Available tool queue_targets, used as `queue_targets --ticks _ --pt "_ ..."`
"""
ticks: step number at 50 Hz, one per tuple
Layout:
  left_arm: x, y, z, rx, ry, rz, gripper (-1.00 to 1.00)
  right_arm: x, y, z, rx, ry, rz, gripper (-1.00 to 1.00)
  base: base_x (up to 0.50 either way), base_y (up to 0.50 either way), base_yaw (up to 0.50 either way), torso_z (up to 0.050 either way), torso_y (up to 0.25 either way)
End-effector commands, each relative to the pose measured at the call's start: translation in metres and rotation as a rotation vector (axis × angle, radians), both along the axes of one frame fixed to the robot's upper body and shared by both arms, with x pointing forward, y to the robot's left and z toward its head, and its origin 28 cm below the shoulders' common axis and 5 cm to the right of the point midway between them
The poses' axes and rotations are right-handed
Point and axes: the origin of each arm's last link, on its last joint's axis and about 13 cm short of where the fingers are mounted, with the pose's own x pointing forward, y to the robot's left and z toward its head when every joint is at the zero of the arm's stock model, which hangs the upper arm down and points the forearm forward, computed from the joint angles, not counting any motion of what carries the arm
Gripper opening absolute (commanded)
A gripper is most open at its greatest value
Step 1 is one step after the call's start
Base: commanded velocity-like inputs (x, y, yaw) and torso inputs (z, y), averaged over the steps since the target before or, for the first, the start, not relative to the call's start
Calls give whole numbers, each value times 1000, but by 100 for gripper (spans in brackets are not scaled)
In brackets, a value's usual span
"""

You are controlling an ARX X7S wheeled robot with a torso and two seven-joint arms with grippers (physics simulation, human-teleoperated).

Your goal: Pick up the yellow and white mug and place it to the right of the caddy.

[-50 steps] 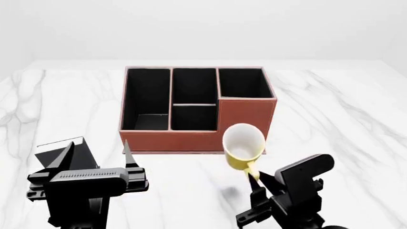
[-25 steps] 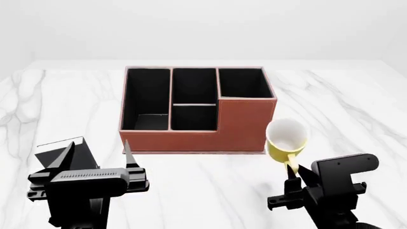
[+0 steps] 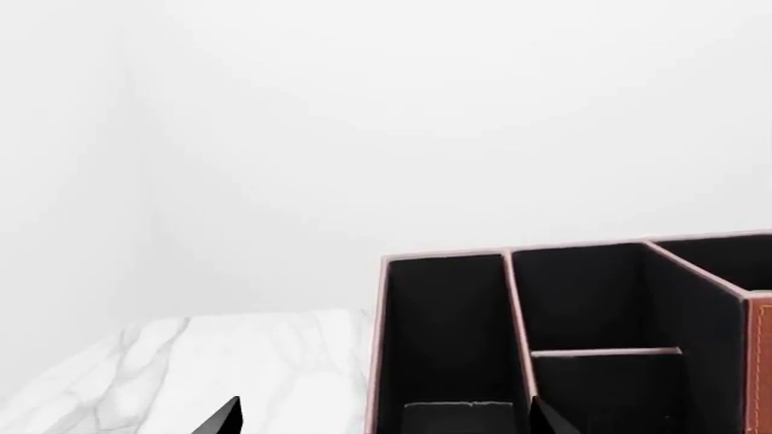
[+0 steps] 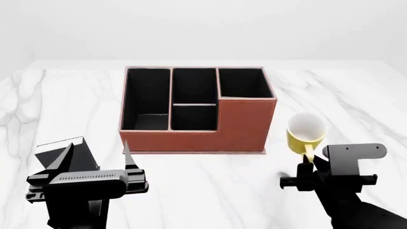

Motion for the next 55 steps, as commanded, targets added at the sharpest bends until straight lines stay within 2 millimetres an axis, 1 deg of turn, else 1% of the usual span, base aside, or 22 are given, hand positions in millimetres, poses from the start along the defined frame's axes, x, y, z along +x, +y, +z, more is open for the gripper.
queue_targets --ticks 1,9,22,38,55 --pt "0 0 0 -2 0 0 100 27 -5 0 -13 -31 -33 -100 0 0 0 0 0" --pt "-1 1 0 -2 -1 2 100 52 -5 -3 9 -30 -39 -100 0 0 0 0 0" --pt "0 1 1 0 -1 2 100 81 -8 -9 10 -12 -65 -100 0 0 0 0 1" --pt "-1 0 1 5 -1 2 100 108 -15 -18 20 27 -97 -100 0 0 0 0 1" --pt "-1 0 0 5 2 2 100 137 -14 -33 27 83 -96 -100 0 0 0 0 1"
